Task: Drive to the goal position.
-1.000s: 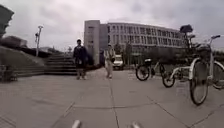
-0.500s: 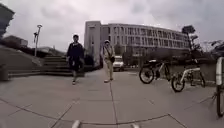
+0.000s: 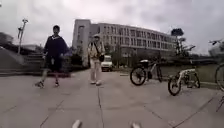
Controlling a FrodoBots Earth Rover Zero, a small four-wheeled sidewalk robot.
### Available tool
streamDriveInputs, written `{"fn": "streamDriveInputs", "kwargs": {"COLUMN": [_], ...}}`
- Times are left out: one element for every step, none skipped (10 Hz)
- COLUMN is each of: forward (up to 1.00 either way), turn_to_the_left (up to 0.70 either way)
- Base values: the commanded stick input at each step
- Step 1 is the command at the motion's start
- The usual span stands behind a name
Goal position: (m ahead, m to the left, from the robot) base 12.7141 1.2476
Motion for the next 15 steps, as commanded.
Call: {"fn": "streamDriveInputs", "kwargs": {"forward": [0.85, 0.85, 0.85, 0.85, 0.85, 0.85, 0.85, 0.85, 0.85, 0.85, 0.85, 0.85, 0.85, 0.85, 0.85], "turn_to_the_left": [0.00, 0.00, 0.00, 0.00, 0.00, 0.00, 0.00, 0.00, 0.00, 0.00, 0.00, 0.00, 0.00, 0.00, 0.00]}}
